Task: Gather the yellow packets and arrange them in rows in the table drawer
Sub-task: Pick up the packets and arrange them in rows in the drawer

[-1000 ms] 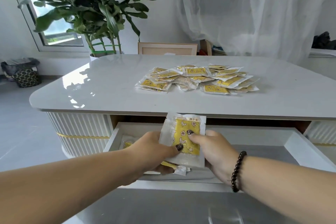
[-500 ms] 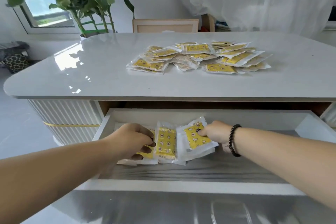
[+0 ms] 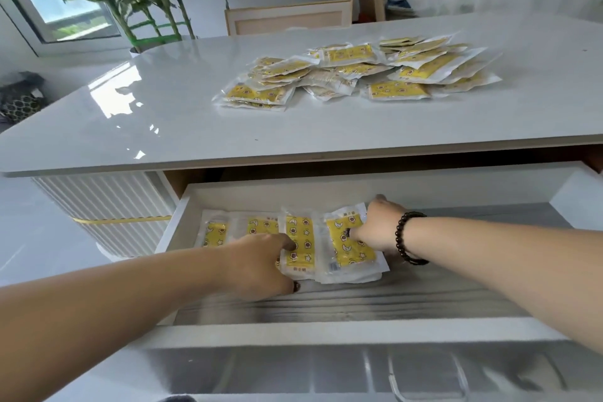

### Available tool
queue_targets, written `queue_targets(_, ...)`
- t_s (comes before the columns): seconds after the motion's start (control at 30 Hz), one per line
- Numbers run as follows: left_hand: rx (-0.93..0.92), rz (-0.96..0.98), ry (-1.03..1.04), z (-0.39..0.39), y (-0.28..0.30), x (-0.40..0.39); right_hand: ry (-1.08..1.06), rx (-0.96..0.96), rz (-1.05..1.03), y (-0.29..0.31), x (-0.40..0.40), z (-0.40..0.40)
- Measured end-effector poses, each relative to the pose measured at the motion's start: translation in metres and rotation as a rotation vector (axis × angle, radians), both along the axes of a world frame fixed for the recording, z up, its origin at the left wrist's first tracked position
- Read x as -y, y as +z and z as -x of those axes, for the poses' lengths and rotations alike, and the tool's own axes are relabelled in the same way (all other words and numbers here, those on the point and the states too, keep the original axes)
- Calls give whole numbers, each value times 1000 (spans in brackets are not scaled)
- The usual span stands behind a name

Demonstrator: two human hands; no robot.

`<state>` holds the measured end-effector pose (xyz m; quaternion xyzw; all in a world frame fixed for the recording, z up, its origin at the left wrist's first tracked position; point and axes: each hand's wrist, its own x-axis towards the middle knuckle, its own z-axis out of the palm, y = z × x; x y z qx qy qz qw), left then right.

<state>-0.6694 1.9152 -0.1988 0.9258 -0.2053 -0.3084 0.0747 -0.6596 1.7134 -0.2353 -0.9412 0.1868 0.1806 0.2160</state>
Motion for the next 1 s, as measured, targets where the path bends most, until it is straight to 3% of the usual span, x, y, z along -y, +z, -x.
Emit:
queue_targets(0.17, 111, -123, -154, -10, -5, -8, 461, 51, 158, 13, 1, 20)
queue_targets(0.27, 98, -192, -190, -15, -11, -14, 611, 19, 194, 7, -2, 24)
queue_targets(0.53, 182, -237, -270, -23, -24, -11, 685, 132, 304, -2, -4, 17)
queue_targets(0.7, 239, -256, -326, -26, -17, -23, 671, 164, 259, -4, 1, 17)
queue_targets(1.0, 282, -225, -194, -20, 32, -41, 682, 3, 412, 23, -2, 37)
